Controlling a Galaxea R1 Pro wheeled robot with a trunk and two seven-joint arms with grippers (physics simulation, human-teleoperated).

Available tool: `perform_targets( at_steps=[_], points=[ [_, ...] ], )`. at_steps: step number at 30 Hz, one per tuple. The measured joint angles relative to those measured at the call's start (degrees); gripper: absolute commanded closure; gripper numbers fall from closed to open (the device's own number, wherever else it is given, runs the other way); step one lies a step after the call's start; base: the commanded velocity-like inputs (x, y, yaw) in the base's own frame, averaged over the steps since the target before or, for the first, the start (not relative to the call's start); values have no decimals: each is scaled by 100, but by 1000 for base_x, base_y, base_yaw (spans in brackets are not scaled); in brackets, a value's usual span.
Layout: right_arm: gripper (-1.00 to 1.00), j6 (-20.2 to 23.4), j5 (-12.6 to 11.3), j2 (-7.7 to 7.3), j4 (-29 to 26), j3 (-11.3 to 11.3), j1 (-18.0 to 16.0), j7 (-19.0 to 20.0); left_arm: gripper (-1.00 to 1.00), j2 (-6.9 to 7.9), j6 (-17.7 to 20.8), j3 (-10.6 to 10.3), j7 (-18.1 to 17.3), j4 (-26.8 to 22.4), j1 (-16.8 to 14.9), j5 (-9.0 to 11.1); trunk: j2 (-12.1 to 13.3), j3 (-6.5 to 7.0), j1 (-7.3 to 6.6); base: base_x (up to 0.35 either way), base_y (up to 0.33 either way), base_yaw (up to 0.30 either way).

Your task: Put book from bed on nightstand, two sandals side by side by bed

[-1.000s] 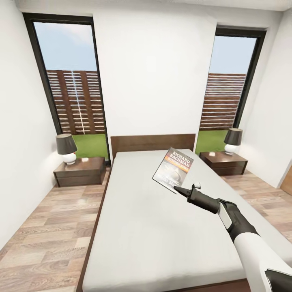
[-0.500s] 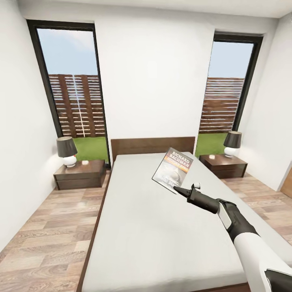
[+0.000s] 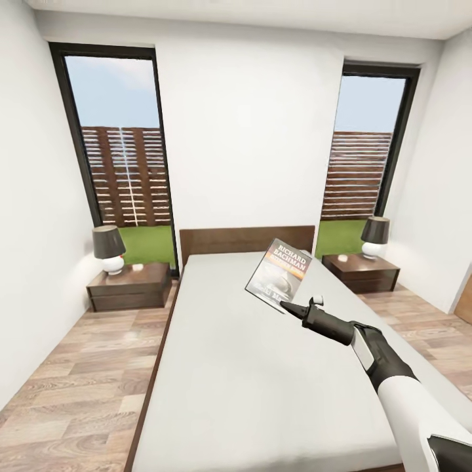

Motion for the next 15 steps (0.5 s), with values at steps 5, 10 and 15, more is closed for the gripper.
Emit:
perform_targets(
  at_steps=[5,10,15],
  points=[
    [100,1,-1,0,0,1,0,-3,-100,0,-1,-10,-35,3,-1,-6,0,45,0,0,0,0],
    [100,1,-2,-8,0,-8,0,-4,-100,3,5,-10,-154,10,-1,-8,0,90,0,0,0,0],
    [100,1,-2,-20,2,-22,0,-2,-100,3,9,-13,-248,14,0,-9,0,135,0,0,0,0]
  ],
)
